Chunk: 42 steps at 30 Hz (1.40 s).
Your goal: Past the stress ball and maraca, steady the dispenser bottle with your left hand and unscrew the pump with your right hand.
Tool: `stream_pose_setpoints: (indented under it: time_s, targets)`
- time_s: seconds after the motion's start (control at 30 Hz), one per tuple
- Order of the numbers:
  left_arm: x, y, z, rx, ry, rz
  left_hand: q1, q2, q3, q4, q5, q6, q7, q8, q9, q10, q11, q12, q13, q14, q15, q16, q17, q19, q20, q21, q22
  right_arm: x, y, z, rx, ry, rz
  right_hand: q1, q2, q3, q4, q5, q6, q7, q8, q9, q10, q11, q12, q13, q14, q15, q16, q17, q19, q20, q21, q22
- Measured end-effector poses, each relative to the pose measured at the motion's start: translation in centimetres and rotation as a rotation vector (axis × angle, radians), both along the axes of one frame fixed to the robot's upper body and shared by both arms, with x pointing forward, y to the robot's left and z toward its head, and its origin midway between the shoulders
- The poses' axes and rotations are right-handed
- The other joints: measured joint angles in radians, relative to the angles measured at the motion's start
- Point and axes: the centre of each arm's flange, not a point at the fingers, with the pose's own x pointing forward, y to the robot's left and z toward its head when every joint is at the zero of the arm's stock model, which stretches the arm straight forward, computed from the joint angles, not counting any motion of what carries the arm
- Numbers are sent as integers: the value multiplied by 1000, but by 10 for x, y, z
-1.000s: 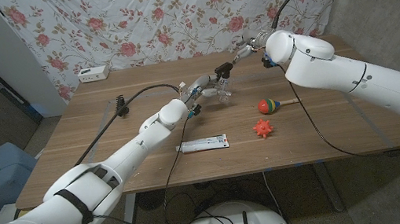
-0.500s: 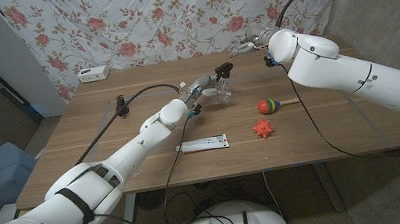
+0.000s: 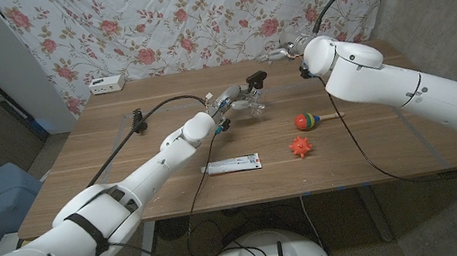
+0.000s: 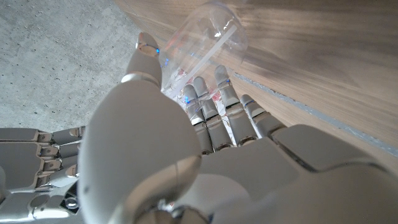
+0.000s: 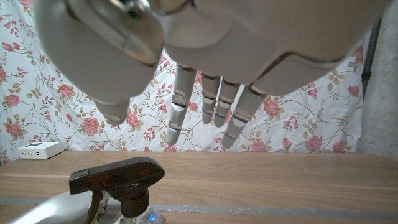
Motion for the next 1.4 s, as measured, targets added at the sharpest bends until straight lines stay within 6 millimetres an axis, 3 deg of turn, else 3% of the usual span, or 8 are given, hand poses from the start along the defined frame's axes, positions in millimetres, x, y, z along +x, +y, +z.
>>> stream_pose_setpoints:
  time_s: [0.3,0.83,1.4]
  targets:
    - [1,-1,1,3,2,-3,0,0,0,0,0,0,0,0,0,0,0,-1,0,0,0,-3,-2,0,0,0,0,0,8,-3,-3,8,-8,-60,3,-24,24,5,57,10,10,-1,26,8,5,0,25,0,8,4,19,-2,0,0]
    - [2,-3,1,5,5,-6,0,0,3,-3,0,0,0,0,-1,0,0,-5,1,0,0,-3,-2,0,0,0,0,2,16,-10,0,41,-25,-109,-2,-43,43,20,96,25,21,-6,44,16,8,0,39,3,8,4,34,3,0,0]
    - [1,-3,0,6,12,-1,0,0,3,-3,0,0,0,0,0,0,0,-12,6,0,0,-2,-1,0,0,0,0,8,22,-14,-1,77,-41,-141,-3,-55,55,28,114,22,21,-9,55,15,8,0,50,3,8,2,35,4,0,0]
